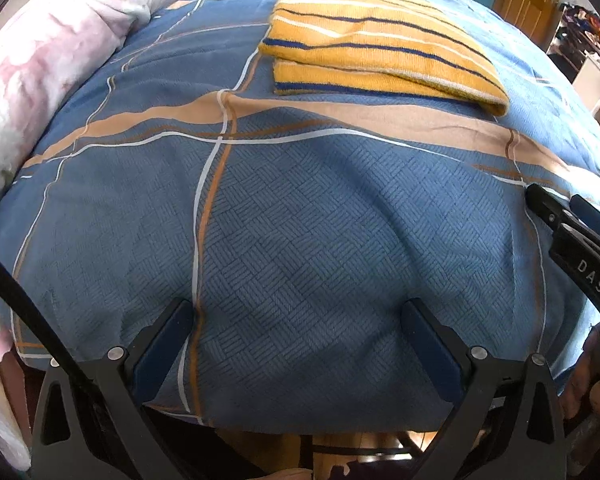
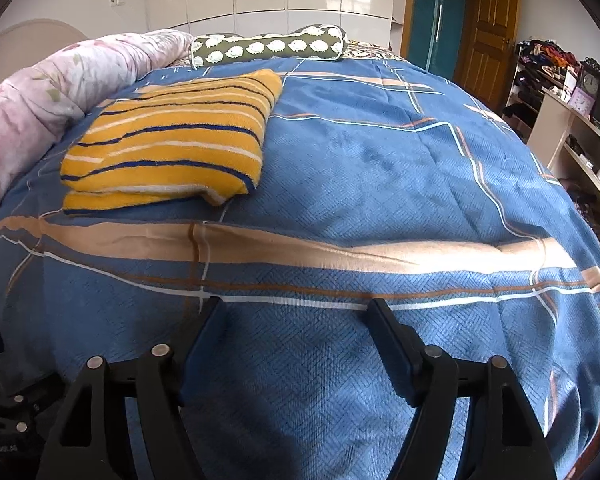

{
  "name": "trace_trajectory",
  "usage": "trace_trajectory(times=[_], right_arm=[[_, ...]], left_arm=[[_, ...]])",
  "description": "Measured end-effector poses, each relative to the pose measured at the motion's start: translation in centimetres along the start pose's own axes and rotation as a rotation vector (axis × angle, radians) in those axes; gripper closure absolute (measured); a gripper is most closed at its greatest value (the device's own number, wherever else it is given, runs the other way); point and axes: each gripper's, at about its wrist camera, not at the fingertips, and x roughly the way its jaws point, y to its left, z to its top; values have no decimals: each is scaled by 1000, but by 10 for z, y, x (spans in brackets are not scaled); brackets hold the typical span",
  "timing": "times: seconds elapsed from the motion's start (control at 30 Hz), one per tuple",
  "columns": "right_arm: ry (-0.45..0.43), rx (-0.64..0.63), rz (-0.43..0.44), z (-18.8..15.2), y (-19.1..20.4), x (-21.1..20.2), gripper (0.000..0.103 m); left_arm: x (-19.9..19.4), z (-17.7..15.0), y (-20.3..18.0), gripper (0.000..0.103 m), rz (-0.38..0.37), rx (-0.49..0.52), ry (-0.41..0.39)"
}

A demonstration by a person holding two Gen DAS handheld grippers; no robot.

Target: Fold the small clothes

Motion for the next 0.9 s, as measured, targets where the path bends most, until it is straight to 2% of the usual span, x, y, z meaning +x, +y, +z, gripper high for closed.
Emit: trace_trajectory(times=[0.3, 0.37, 0.53, 0.63, 0.8, 0.9], right_arm=[[-18, -5, -8, 0, 2, 5, 16], [-36, -2, -1, 1, 1, 2, 16], [-112, 25, 36, 8, -4, -21, 16], [-174, 23, 59, 13, -3, -43, 16], [-308, -16, 75, 23, 1, -98, 16], [-381, -36, 92, 29, 0, -134, 16]], left_arm=[[-19, -14, -5, 0, -20, -4, -147], [-36, -8, 4, 0, -2, -26, -226], [-104, 3, 41, 0, 207, -112, -520], [-149, 4, 57, 0, 304, -166, -659], [-212, -5, 67, 0, 353, -210, -790], [-252, -19, 59, 0, 416, -213, -864]])
